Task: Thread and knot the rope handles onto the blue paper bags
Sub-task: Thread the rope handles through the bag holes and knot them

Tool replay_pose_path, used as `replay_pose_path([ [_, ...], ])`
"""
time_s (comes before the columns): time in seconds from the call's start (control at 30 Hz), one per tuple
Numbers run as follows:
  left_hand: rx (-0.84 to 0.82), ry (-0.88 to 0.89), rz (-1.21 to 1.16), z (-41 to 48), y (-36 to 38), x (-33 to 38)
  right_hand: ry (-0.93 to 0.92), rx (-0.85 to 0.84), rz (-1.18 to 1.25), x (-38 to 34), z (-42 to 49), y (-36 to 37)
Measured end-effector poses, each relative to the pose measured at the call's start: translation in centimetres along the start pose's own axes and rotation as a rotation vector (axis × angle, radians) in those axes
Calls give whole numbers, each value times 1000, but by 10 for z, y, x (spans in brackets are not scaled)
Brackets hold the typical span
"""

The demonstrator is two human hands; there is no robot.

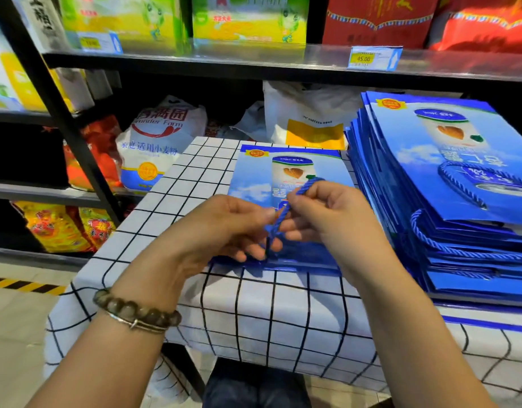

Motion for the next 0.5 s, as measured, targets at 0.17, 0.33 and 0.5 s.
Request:
replay_pose_path([
  [0.17, 96, -23, 107, -1, -14, 2, 11, 44, -145, 5, 22, 1],
  [0.33, 227, 9, 219, 5, -21, -1, 85, -195, -896, 29, 8, -3],
  [0.5, 261, -11, 411, 13, -23, -11, 18, -224, -1116, 35, -3, -1],
])
Point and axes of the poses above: each hand's wrist, its own z-axis towards the middle knuckle, its own y-axis out of the palm, x = y × z, the point moved 1 cm from there along z, towards the middle knuckle, and after that the axes turned 15 degrees about -x, right-handed, at the moved point
